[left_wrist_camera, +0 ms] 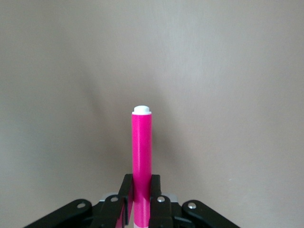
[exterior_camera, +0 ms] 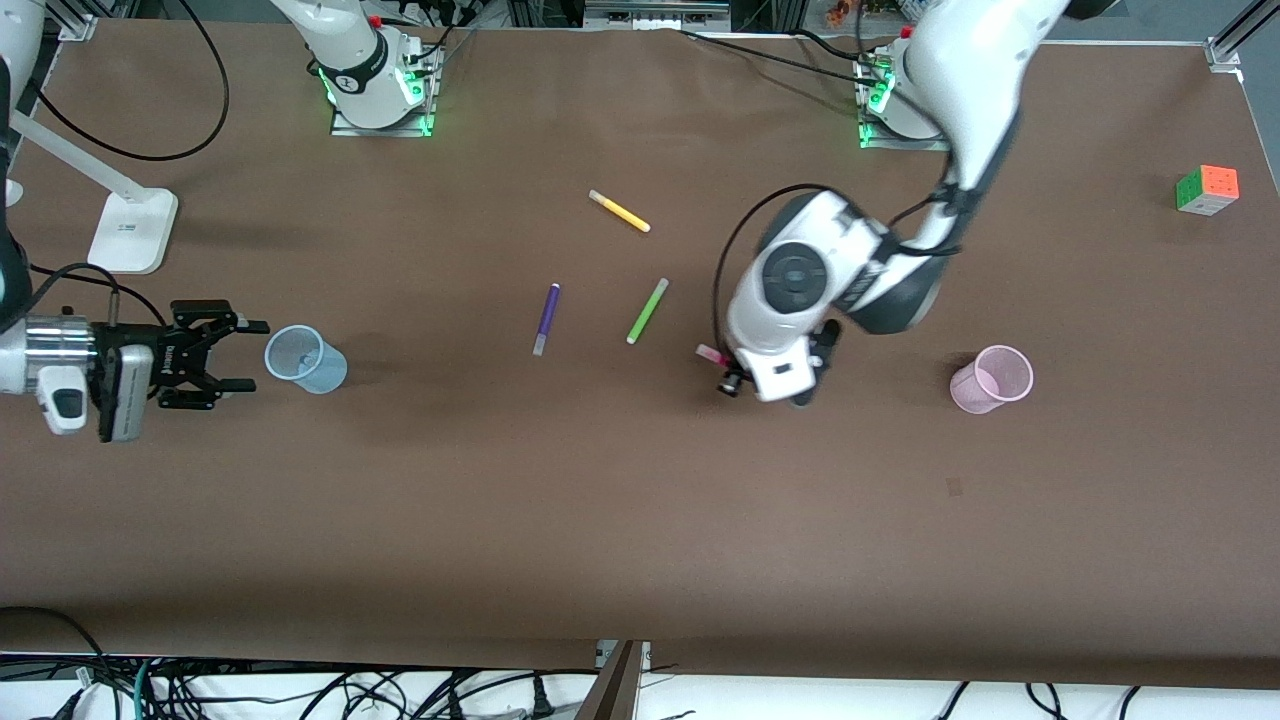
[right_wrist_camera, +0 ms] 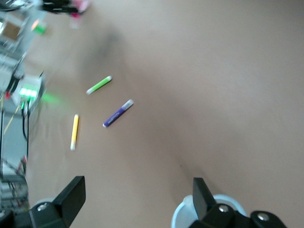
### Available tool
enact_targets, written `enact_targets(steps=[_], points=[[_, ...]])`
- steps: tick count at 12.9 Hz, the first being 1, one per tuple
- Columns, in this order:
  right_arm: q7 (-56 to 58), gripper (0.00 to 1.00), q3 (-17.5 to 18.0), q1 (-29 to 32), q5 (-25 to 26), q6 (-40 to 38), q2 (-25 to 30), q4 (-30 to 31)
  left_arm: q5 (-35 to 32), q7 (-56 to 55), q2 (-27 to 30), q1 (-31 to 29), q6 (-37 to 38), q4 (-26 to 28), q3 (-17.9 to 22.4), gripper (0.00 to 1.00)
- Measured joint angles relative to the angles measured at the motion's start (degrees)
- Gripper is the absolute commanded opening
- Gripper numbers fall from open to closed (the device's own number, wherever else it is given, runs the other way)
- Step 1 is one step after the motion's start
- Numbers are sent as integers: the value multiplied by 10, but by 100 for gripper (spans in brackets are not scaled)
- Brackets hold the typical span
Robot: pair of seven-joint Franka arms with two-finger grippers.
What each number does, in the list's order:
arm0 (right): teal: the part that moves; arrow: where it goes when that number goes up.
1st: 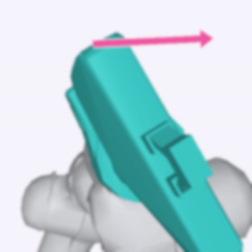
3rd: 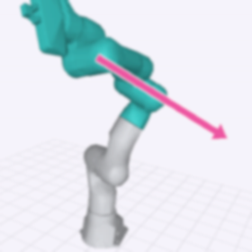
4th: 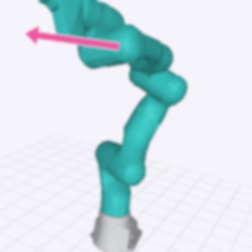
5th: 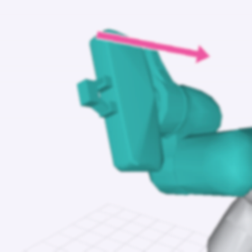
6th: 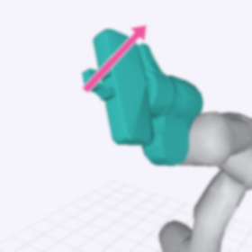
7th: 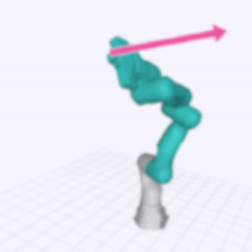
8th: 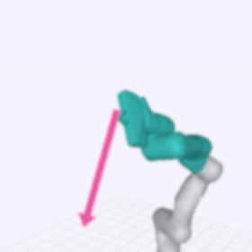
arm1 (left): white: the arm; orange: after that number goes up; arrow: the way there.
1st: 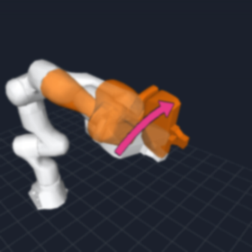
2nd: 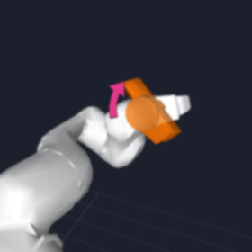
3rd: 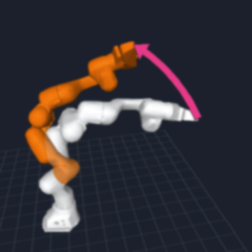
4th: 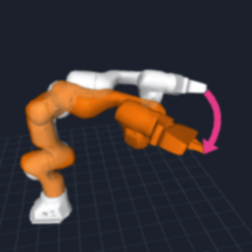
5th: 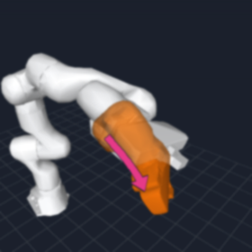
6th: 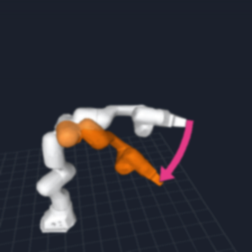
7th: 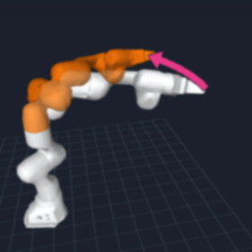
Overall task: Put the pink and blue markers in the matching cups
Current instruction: 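Drop the blue marker into the blue cup while the left gripper carries the pink marker, then lower the pink marker into the pink cup and open the left gripper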
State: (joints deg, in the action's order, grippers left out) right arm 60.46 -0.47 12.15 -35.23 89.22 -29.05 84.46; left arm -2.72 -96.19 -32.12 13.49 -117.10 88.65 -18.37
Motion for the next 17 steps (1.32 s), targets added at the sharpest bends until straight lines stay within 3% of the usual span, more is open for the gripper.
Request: enact_targets(steps=[4,8,11,14,17], points=[[-264,100,2,-38,87,-7,2,-55,133,161,57,-117,89,1,0,0],[-515,100,3,-87,170,-49,9,-100,226,327,62,-250,159,1,1,0],[-627,100,4,-125,250,-77,33,-122,276,423,59,-335,200,4,1,0],[-691,100,21,-135,314,-94,107,-79,321,500,35,-398,227,12,1,0],[-703,100,25,-132,331,-81,200,17,354,560,-9,-452,260,17,1,0]])
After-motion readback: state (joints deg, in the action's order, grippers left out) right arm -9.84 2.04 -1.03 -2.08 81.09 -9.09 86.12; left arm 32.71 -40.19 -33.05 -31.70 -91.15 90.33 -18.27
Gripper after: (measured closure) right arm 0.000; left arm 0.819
